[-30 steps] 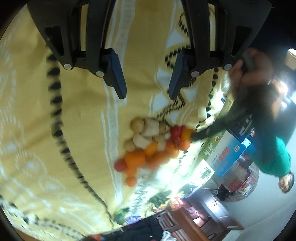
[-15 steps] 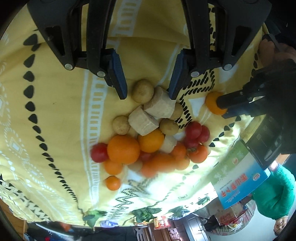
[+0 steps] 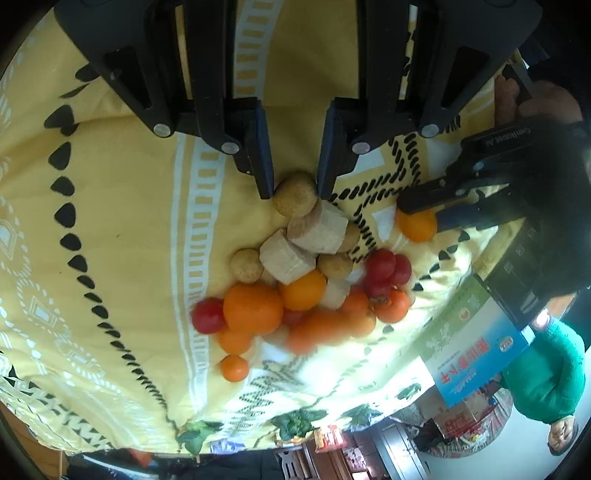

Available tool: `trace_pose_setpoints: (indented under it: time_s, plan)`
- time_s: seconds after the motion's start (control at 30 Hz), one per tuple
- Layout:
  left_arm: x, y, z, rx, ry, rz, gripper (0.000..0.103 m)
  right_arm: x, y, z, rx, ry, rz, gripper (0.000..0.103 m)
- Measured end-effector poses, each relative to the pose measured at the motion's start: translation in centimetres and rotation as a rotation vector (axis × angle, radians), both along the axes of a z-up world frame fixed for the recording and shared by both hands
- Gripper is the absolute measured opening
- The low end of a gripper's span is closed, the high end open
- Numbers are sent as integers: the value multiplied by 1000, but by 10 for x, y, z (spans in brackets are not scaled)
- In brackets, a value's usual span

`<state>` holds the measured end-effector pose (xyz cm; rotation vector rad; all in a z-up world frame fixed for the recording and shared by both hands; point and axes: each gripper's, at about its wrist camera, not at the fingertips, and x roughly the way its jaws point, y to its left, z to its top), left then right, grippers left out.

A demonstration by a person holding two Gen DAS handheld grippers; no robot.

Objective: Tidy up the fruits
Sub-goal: 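Grasp an orange with the left tool while the right tool hovers over the pile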

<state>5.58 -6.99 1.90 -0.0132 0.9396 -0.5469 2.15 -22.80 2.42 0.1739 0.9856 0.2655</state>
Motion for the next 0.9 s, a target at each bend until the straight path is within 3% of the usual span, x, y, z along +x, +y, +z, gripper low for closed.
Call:
trace_pose_setpoints:
  time_s: [0.37, 0.43, 0.73, 0.9]
  plan:
    - [15, -12, -7, 6, 23, 15, 46, 14, -4, -9, 13, -2, -26, 31]
    - [16, -11, -8, 9, 23, 25, 38, 14, -5, -11, 22, 2, -25, 31]
    - [12, -5, -4, -10, 19, 35, 36, 12, -4, -9, 21, -5, -18, 25]
    - [11, -4, -7, -13, 23, 36, 36, 16, -1, -10, 0, -7, -6, 31]
